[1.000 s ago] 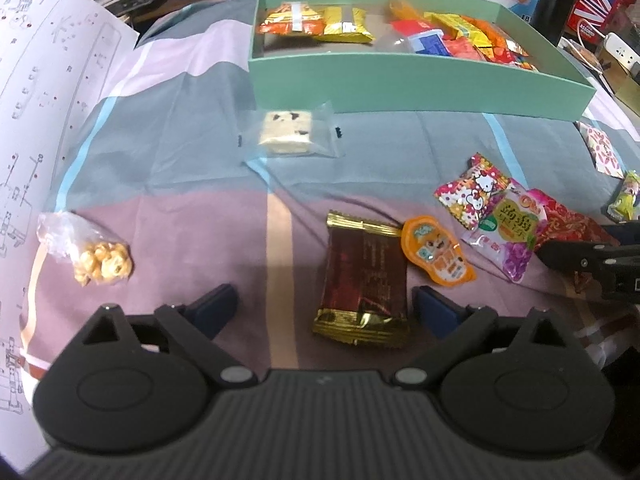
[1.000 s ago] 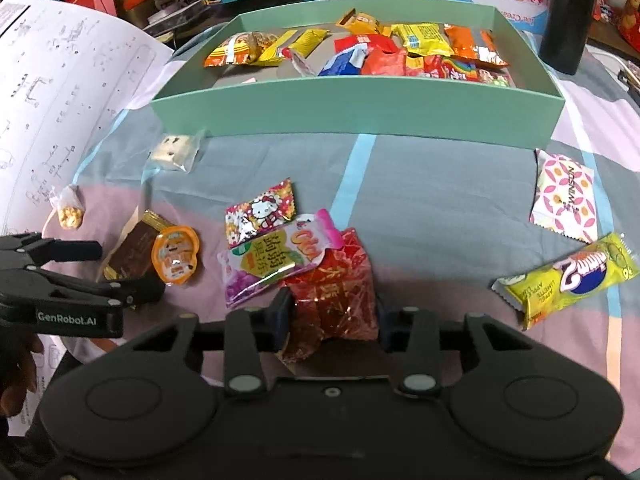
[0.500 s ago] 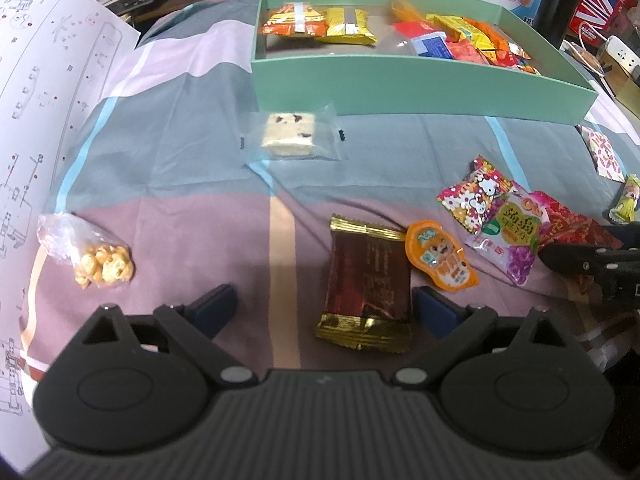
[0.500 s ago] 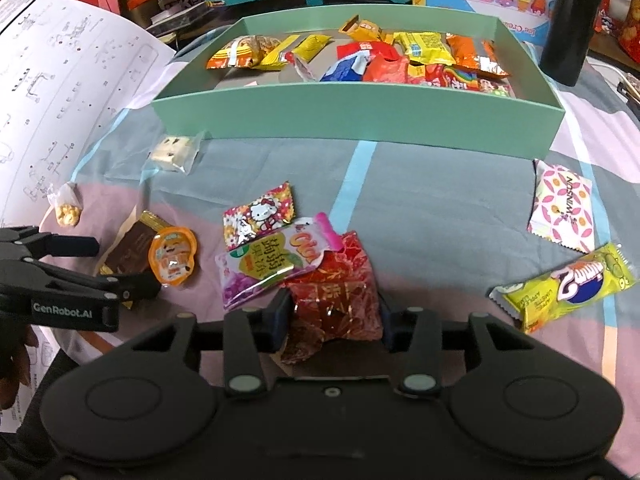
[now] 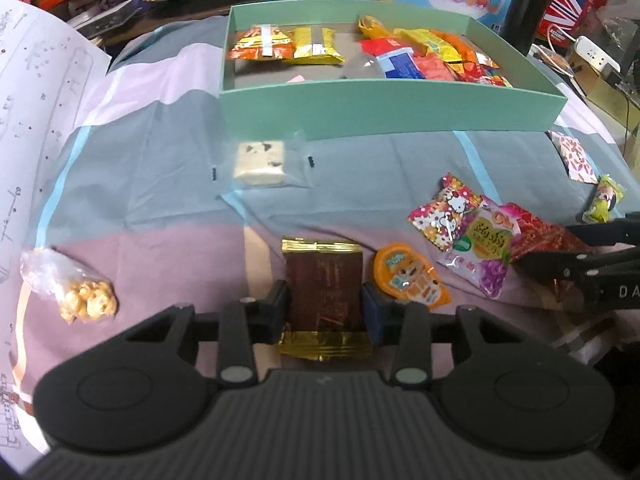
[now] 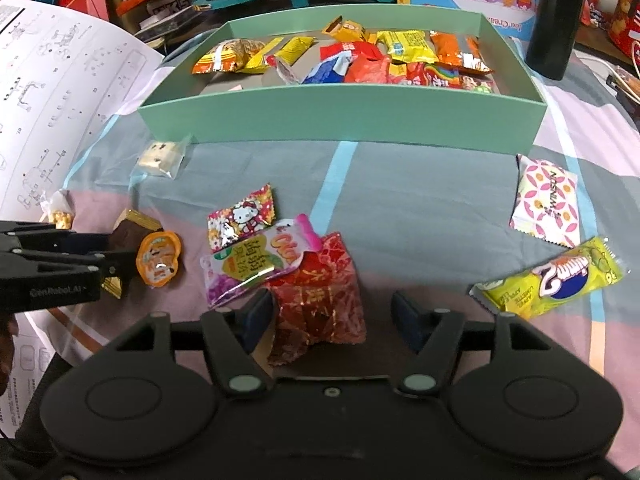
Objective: Organize snacks
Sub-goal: 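Carry the chocolate packet and red candy bag into the green box and release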
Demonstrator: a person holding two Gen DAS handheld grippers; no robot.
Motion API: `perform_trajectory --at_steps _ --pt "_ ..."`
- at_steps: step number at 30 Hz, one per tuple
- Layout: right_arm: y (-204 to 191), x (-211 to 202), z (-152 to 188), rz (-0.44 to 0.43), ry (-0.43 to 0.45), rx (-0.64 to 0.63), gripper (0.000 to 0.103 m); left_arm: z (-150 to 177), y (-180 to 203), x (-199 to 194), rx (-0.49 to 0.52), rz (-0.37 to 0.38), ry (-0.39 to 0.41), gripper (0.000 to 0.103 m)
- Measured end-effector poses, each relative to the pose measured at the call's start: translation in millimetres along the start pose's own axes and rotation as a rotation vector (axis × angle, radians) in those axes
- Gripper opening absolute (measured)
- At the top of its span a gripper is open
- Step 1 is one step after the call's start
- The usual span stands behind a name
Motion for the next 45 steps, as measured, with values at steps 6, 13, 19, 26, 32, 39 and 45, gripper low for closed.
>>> perform_trajectory --at_steps 6,13,19,26,32,39,45 --pt "-15.2 5.1 1.2 0.031 -0.023 -0.085 0.045 2.5 -10.4 -0.2 -0.026 -0.002 -0.001 0.050" --pt "-16.5 3.7 -0.9 0.002 -0.035 -0.072 0.041 -2.1 -4.6 -0.3 0.012 -0.011 0.003 0.037" --pt "2.6 -11.1 -4.6 -0.094 -0.036 0.053 0.041 -1.0 -5.7 -8.4 -0.015 0.026 0.011 0.037" --pt "21.9 -37.2 -13.4 -0.140 0.012 0.132 0.041 -8.6 -16.2 -30.3 -0.066 0.072 0.049 0.037" --pt "24.8 -62.6 -51.2 -0.168 0.083 0.136 0.041 -41.5 -17.4 -48.3 -0.074 0.083 0.112 0.037" --pt "-0.3 -67.8 -113.5 -0.190 0.132 0.087 0.041 -101.3 -26.7 -62.7 -0.056 0.036 0.189 0.037" --pt "-24.9 -57.9 -167.0 -0.218 0.142 0.061 0.041 -146.0 -39.1 -57.1 -0.083 0.028 0.199 0.037"
Point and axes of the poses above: each gripper's, at about its wrist camera, not at the fingertips, and x roughly the way its jaws point, y to its right, z to its underside, the point moved 10 cm from there along x, roughly the way its jaws point, and after that the axes turned 14 degrees about -y, right-handed, at the moved point
